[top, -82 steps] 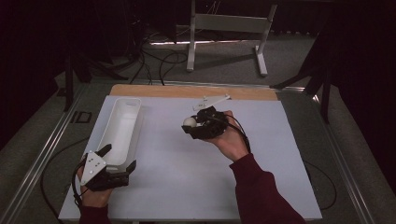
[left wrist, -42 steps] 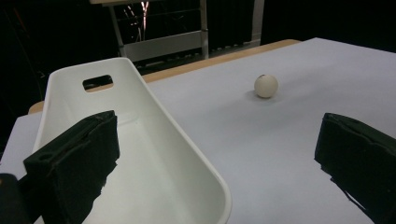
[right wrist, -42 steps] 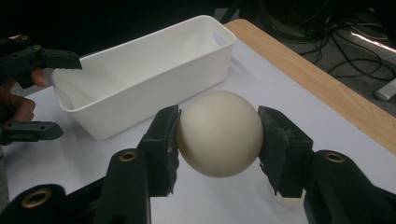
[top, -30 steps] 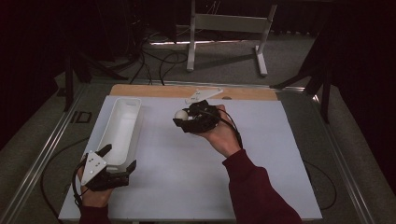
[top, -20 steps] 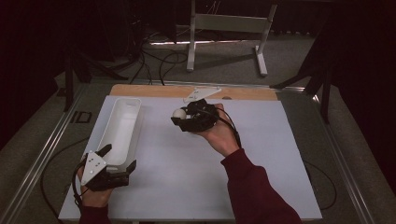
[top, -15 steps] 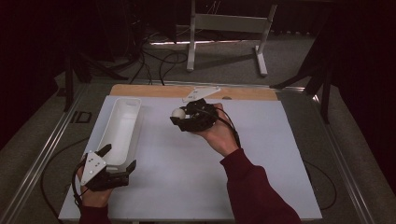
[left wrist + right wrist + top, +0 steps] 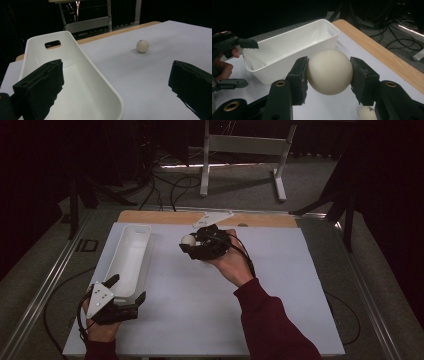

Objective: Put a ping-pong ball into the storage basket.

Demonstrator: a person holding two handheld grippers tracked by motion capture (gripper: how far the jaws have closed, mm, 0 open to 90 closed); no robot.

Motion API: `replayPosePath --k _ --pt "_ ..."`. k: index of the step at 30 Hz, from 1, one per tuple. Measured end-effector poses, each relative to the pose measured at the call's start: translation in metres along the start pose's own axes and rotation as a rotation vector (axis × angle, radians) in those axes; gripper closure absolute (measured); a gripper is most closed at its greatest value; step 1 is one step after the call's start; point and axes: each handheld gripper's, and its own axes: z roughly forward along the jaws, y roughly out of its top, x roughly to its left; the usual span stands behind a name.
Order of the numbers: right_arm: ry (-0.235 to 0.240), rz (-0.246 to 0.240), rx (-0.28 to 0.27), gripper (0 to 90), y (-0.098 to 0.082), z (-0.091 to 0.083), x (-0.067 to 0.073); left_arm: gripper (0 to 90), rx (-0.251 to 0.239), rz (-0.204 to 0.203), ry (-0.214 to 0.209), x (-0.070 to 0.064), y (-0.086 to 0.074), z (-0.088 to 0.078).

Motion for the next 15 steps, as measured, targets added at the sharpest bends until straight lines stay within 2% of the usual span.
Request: replayPosePath --k 15 --pt "0.019 0.001 -0.020 50.6 0.0079 0.0062 0.0070 0.8 0.000 0.000 0.000 0.0001 0.0001 -0.0002"
